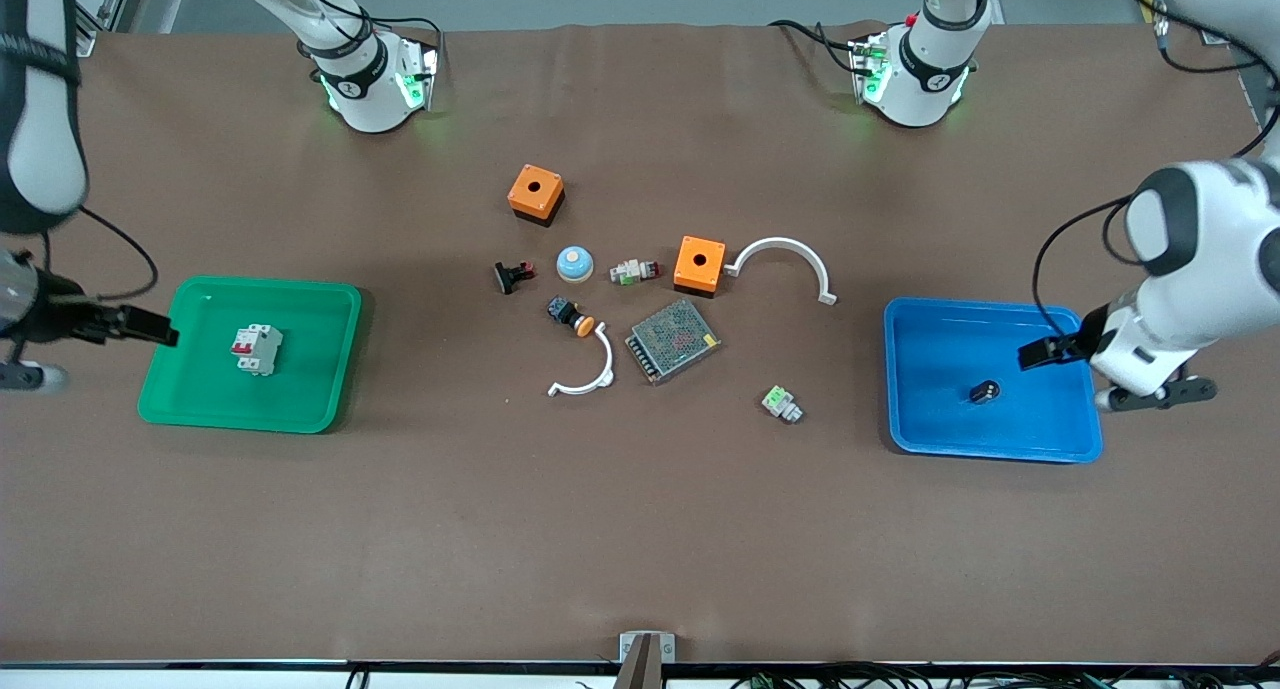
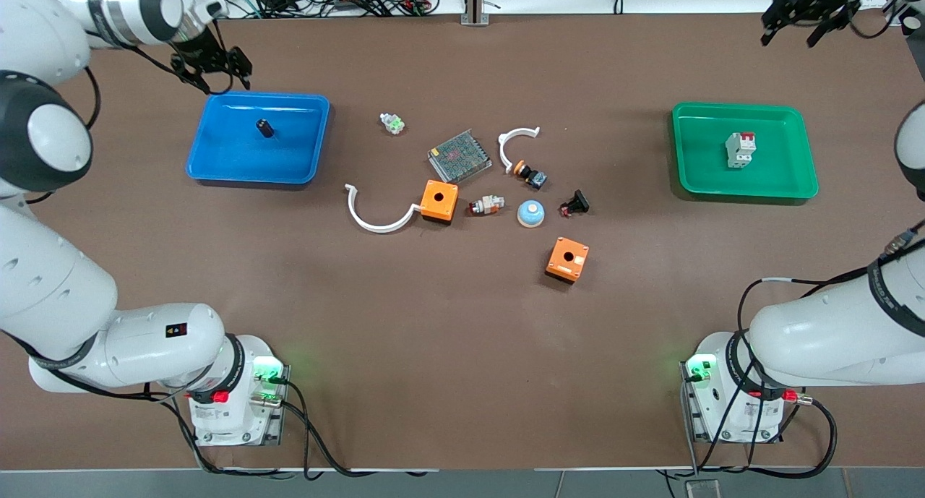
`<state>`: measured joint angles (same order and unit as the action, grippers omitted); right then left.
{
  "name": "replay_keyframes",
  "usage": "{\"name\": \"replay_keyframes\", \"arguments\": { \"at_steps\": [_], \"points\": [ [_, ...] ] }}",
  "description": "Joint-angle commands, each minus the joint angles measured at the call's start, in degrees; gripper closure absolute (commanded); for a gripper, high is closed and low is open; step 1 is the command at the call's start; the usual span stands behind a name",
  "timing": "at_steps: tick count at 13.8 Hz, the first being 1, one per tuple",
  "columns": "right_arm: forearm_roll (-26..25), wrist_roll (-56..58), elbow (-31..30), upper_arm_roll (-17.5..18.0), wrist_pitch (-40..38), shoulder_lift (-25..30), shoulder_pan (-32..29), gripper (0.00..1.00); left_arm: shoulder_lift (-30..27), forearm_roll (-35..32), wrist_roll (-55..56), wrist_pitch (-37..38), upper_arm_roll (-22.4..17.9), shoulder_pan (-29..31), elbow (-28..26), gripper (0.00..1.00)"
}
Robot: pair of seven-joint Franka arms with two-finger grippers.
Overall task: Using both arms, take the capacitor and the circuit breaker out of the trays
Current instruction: 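Reach the right gripper to the breaker while the left gripper reaches the capacitor, then grasp the breaker with the right gripper while the left gripper grasps the capacitor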
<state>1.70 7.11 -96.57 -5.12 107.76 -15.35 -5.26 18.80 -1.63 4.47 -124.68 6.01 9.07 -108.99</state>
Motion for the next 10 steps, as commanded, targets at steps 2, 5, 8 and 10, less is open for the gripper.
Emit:
{"name": "replay_keyframes", "arguments": {
  "at_steps": [2,5,8,10],
  "points": [
    [0.41,0.09,-13.09,0.90,14.89,0.59,-3.35,0.00,5.09,-0.91,1.07,-4.24,0.14,0.15,1.24,0.12],
    [0.41,0.18,-23.37,0.81,28.87,0.33,-3.79,0.00,7.56,-0.83,1.07,-5.66,0.14,0.33,1.41,0.14],
    [0.41,0.27,-29.46,0.90,40.48,-3.61,-3.70,0.00,10.19,-0.83,2.38,-7.58,0.14,0.24,1.59,0.17],
    [0.41,0.27,-30.43,0.99,43.05,-5.91,-3.61,0.00,11.78,-0.83,2.48,-9.08,0.14,0.24,1.59,0.21]
  ]
}}
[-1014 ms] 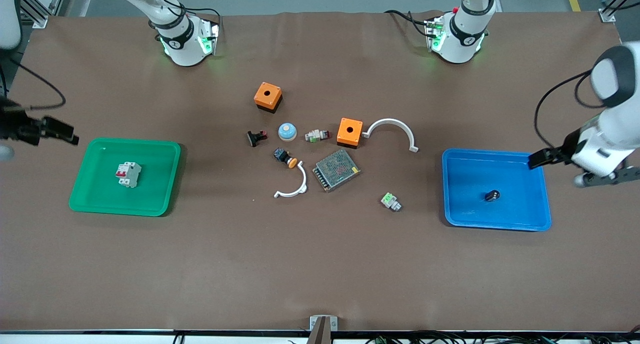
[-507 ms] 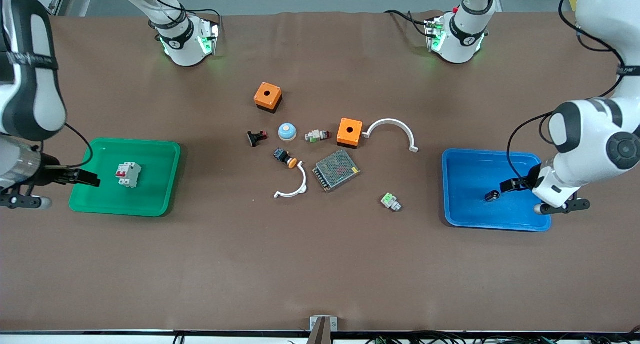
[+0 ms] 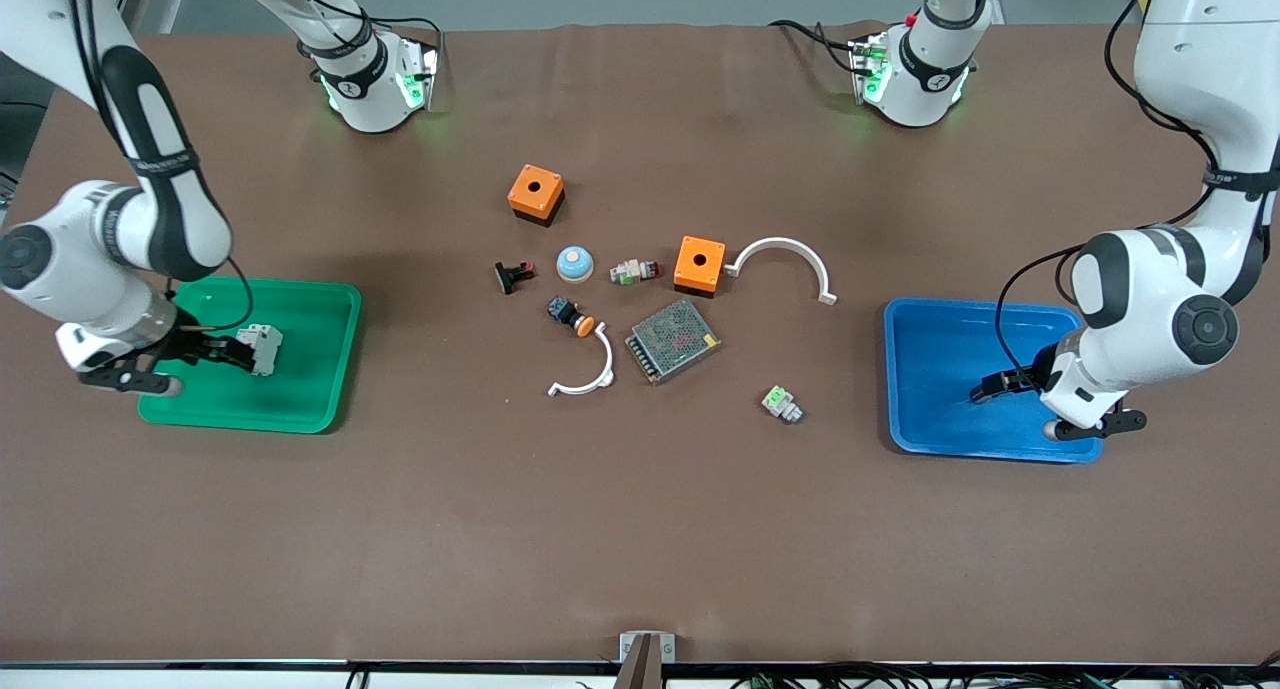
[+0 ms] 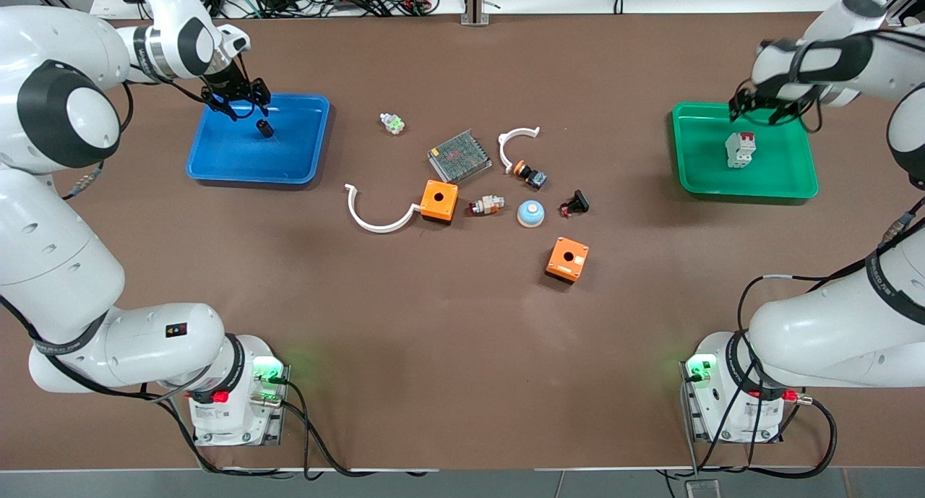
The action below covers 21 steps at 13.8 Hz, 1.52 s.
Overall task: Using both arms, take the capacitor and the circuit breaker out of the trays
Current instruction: 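Grasp the breaker with the right gripper while the left gripper grasps the capacitor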
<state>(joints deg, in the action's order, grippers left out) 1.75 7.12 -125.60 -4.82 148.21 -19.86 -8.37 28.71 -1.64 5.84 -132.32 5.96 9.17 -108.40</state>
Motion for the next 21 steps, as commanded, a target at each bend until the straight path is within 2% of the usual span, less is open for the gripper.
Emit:
{"name": "replay_keyframes", "arguments": {
  "at_steps": [1,3,4,5,6,7,8,9,10,13,16,18,20,21],
  "points": [
    [0.36,0.35,-1.57,0.69,2.70,-2.11,-0.42,0.00,2.57,-0.83,1.10,-2.06,0.28,0.06,1.00,0.22],
    [0.36,0.44,-1.84,0.69,2.62,-2.72,-0.33,0.03,3.63,-0.74,1.98,-3.21,0.28,-0.03,1.00,0.25],
    [0.36,0.53,-1.92,0.78,2.18,-2.73,-0.24,0.09,4.16,-0.82,2.33,-3.21,0.28,-0.29,1.00,0.27],
    [0.36,0.88,-2.10,0.69,1.83,-2.73,-0.24,0.17,4.16,-0.83,2.33,-3.21,0.28,-0.21,1.00,0.36],
    [0.36,2.19,-2.28,0.78,0.69,-2.73,-0.42,0.28,4.25,-0.83,2.33,-3.30,0.28,-0.12,0.91,0.47],
    [0.36,2.63,-2.28,0.78,-1.23,-2.47,-0.51,0.44,4.25,-0.83,2.68,-3.21,0.28,-0.29,0.82,0.62],
    [0.36,2.64,-2.02,0.78,-3.60,-1.94,-0.51,0.67,4.25,-0.83,3.38,-3.21,0.36,-0.38,0.74,0.78],
    [0.36,2.38,-1.75,0.78,-4.93,-1.42,-0.51,0.87,4.25,-0.83,4.09,-3.04,0.36,-0.73,0.65,1.00],
    [0.36,2.03,-1.40,0.78,-5.64,-0.89,-0.33,0.98,4.08,-0.83,4.35,-2.69,0.36,-0.91,0.65,1.00],
    [0.45,-0.51,3.59,0.96,-13.17,0.78,1.59,1.00,0.66,-0.83,6.10,0.82,1.15,-0.91,0.91,1.00],
    [0.45,-7.97,10.19,0.96,-22.68,1.58,8.61,1.00,-5.14,-0.91,15.75,7.31,6.15,-1.70,1.26,1.00],
    [1.75,-16.82,10.64,0.96,-21.74,1.14,16.15,1.00,-7.17,-0.91,22.60,10.66,8.27,-3.97,1.70,1.00],
    [9.29,-21.87,10.91,1.04,-16.66,-0.26,22.75,1.00,-7.96,-0.91,31.99,11.11,9.50,-8.01,1.35,1.00],
    [10.54,-23.27,11.17,1.04,-14.20,-2.09,26.09,1.00,-7.97,-0.91,37.26,11.11,9.59,-10.90,1.26,1.00]
  ]
}}
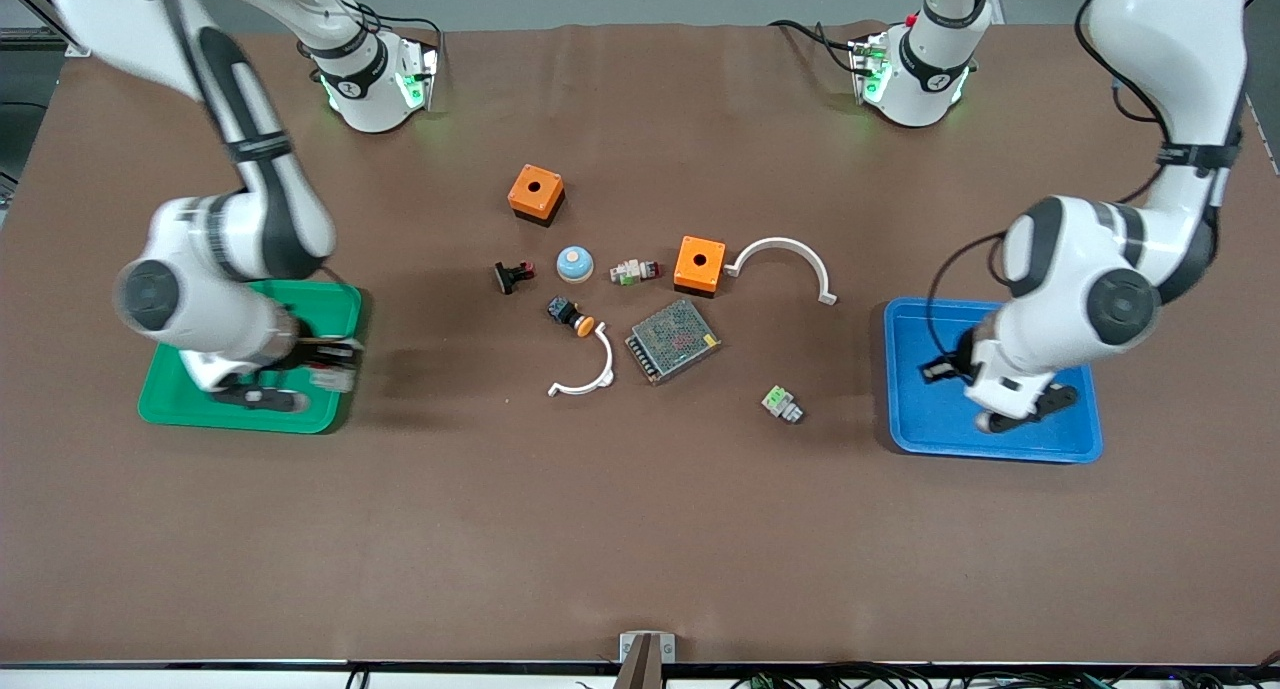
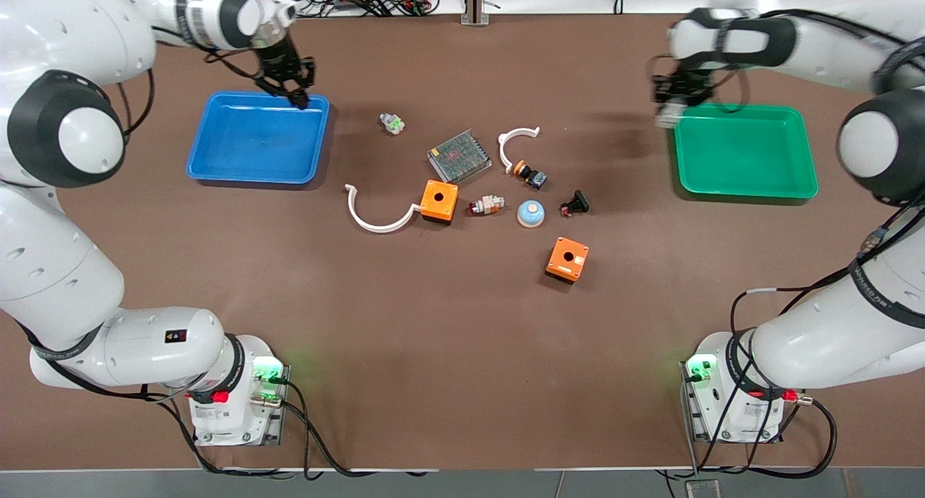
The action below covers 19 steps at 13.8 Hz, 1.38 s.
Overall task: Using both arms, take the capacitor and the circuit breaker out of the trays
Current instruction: 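Carry the breaker and capacitor toward the table middle with both grippers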
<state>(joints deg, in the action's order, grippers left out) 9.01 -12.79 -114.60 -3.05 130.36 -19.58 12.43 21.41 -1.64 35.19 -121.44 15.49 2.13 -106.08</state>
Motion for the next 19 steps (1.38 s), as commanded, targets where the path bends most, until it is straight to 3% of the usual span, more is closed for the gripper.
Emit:
{"name": "replay_keyframes", "arguments": {
  "at_steps": [1,4,8,13,15,16,17,18,19],
  "points": [
    [3.38,-5.21,0.87,-0.73,6.11,-4.04,7.24,1.00,-0.41,-0.91,12.75,0.15,0.07,-6.59,-1.06,1.00],
    [2.60,-12.32,3.67,-1.00,8.07,-8.70,14.27,1.00,2.13,-0.91,22.35,-2.39,0.16,-12.30,-1.06,1.00],
    [1.72,-15.32,6.23,-1.08,8.16,-11.70,18.59,1.00,6.18,-1.00,30.71,-6.52,-0.02,-17.32,-1.67,1.00],
    [-2.67,-23.84,8.25,-1.08,8.25,-14.43,20.62,1.00,11.01,-3.54,35.55,-10.31,-0.02,-17.86,-2.11,0.96],
    [-3.47,-24.91,8.61,-1.00,8.16,-14.70,20.62,1.00,10.93,-3.55,37.40,-9.88,0.07,-17.51,-2.11,0.72],
    [-3.47,-24.83,8.69,-0.91,8.07,-14.70,20.53,0.98,10.84,-3.64,37.50,-9.79,0.07,-17.16,-2.11,0.47],
    [-3.21,-24.91,9.22,-0.91,7.72,-14.78,20.18,0.71,10.58,-3.55,37.67,-9.79,0.07,-17.25,-2.02,0.00],
    [-2.95,-24.83,9.92,-0.91,7.46,-14.87,19.66,0.01,9.88,-3.55,37.94,-9.61,-0.02,-16.90,-1.50,0.00],
    [-2.94,-24.83,10.36,-0.91,7.46,-14.78,19.74,0.00,8.14,-3.64,37.59,-9.00,-0.45,-16.20,-1.32,0.00]
  ]
}}
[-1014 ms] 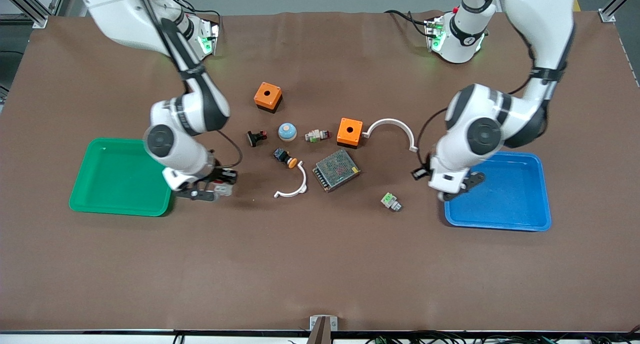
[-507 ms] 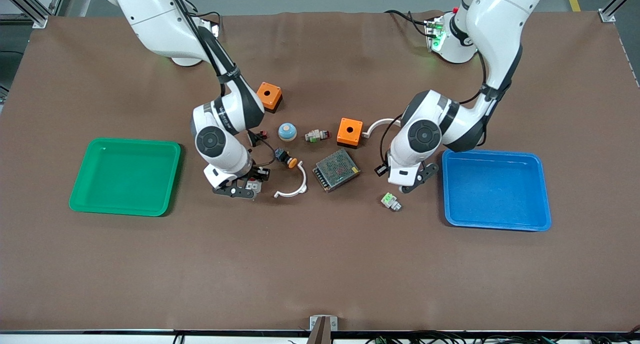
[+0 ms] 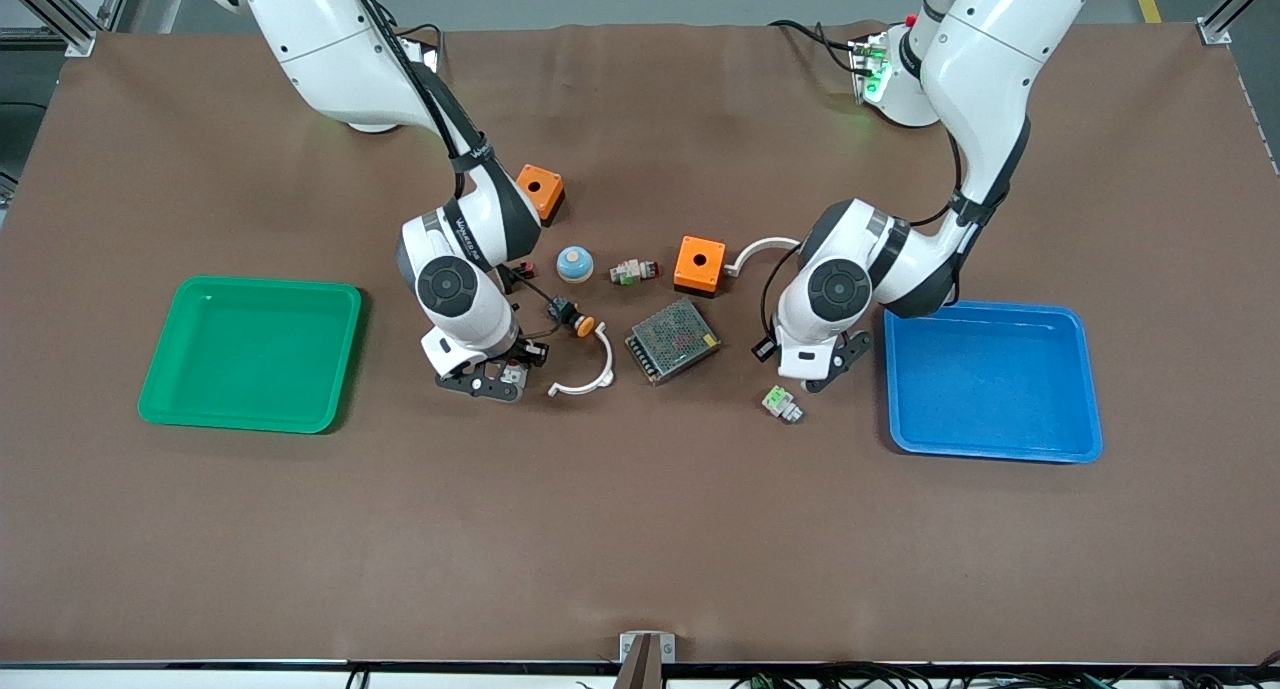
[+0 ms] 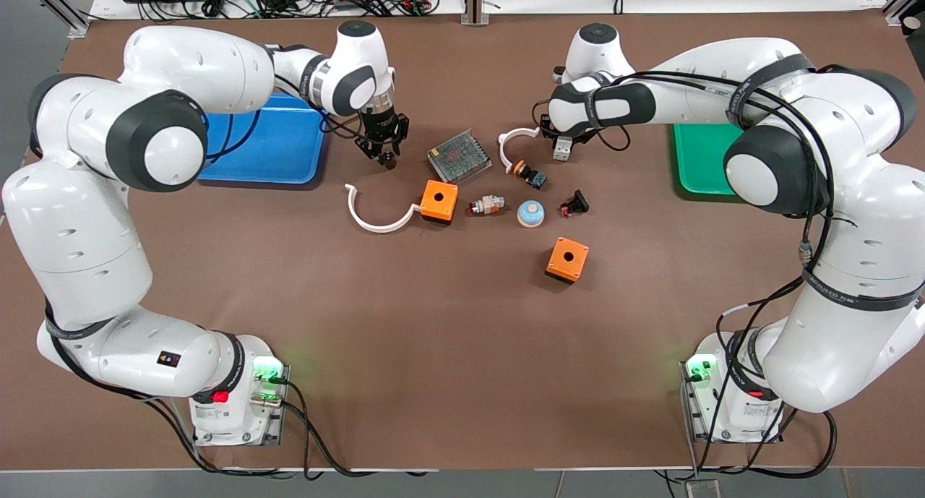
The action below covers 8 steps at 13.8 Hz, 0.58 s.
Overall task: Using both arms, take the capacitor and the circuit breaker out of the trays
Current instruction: 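Carry the breaker and capacitor toward the table middle with both grippers, then lower the breaker and capacitor onto the table and open both grippers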
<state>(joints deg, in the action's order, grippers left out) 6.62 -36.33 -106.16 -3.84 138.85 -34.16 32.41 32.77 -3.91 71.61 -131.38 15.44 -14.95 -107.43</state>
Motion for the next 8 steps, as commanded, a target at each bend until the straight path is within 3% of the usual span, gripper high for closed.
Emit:
{"name": "replay_keyframes", "arguments": {
  "at_steps": [1,5,8],
  "points": [
    [-0.56,-0.85,3.49,-0.20,-1.99,0.05,-0.77,0.00,-4.98,-1.45,0.82,1.82,-0.41,2.37,0.55,0.00],
    [-0.91,4.39,18.41,-0.20,-21.30,0.23,-5.42,0.00,-10.35,-7.40,-4.44,12.96,-0.41,6.68,9.94,0.00],
    [-1.00,18.26,22.40,-0.20,-29.93,2.76,-12.79,0.00,-13.51,-9.80,-14.01,20.44,-0.14,11.51,17.06,0.00]
  ]
}}
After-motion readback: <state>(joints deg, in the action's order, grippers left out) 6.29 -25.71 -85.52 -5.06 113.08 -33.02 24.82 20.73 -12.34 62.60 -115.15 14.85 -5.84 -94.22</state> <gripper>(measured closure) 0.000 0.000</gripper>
